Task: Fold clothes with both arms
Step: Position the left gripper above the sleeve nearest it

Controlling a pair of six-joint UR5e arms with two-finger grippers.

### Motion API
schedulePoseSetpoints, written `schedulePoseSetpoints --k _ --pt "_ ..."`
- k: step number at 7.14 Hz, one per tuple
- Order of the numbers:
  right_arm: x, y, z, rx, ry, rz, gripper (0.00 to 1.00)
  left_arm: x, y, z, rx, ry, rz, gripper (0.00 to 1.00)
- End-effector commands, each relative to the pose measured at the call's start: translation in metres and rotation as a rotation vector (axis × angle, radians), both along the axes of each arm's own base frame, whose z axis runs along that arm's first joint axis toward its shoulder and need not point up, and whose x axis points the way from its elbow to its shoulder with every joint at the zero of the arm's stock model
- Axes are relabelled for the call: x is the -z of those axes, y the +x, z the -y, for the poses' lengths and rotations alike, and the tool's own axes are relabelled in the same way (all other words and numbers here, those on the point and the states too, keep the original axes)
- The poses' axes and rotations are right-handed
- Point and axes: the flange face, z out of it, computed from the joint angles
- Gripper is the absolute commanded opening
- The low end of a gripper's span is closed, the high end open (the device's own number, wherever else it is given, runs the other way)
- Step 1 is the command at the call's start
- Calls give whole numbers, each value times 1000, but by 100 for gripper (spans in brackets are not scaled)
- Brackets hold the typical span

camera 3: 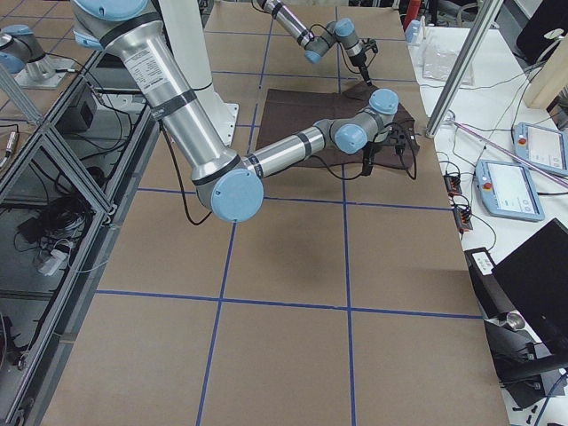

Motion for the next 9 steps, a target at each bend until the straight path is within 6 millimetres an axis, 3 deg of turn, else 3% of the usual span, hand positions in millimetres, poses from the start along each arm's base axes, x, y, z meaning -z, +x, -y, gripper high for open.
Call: schedulePoseSetpoints --k 1,5,6,7,9 --pt "-1 -1 -1 2 -1 -1 100 0 0 0 -2 1 2 48" --pt "0 -2 -1 0 0 -2 100 0 -1 -1 -3 4 5 30" --pt "-2 -2 -1 0 -2 -3 100 1 0 0 -2 3 4 18" --pt "-2 -2 -1 1 -1 -3 100 3 0 0 -2 2 1 0" --pt "-2 -2 0 1 -2 -4 100 4 0 -1 -6 1 0 0"
